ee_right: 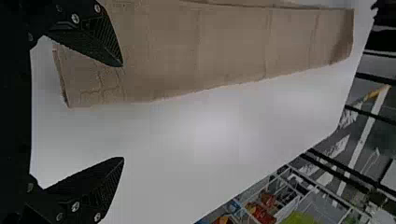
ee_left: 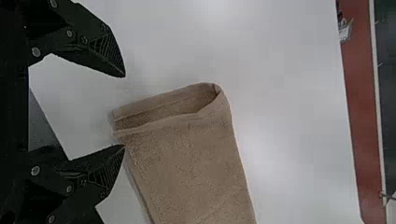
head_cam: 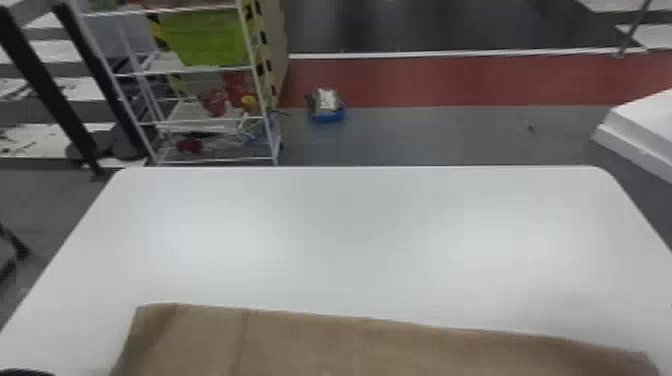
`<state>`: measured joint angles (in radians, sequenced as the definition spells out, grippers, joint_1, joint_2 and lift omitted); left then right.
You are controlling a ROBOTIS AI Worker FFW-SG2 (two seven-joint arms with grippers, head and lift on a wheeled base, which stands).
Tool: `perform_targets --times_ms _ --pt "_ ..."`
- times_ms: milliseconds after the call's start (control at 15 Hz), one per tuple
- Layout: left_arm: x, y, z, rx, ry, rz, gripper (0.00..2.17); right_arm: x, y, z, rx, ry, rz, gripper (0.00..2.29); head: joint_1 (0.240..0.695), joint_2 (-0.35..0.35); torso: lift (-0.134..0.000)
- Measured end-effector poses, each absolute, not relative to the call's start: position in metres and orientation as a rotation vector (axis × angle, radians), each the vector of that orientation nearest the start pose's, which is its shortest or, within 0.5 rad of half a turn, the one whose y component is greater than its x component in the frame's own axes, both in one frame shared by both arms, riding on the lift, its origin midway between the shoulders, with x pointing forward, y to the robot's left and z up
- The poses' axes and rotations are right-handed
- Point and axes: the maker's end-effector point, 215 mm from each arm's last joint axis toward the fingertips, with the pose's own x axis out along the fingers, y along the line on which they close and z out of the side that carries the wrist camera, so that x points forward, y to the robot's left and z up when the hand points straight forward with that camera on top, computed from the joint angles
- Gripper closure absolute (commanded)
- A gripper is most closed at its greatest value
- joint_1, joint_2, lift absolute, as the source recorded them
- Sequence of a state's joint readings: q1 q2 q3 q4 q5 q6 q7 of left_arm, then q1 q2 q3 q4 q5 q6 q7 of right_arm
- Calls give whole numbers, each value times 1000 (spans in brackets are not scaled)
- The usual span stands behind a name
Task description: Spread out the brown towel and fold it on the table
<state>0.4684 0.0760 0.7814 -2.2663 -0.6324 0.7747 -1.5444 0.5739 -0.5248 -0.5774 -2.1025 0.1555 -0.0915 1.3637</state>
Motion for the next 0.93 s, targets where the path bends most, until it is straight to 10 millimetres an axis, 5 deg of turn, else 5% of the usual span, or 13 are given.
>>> perform_targets --times_ms 133,267,533,933 --pt "247 477 -394 84 878 -228 19 304 -314 -367 -952 473 1184 282 695 345 -124" --pt "257 479 -391 4 778 -157 22 289 -292 -396 -988 515 1263 316 695 350 -124" --pt "278 440 -393 -126 640 -256 29 278 -260 -434 -971 571 1346 454 695 350 -124" --pt "282 396 -415 -165 660 -363 36 279 -254 -440 -928 614 1336 502 695 301 -124"
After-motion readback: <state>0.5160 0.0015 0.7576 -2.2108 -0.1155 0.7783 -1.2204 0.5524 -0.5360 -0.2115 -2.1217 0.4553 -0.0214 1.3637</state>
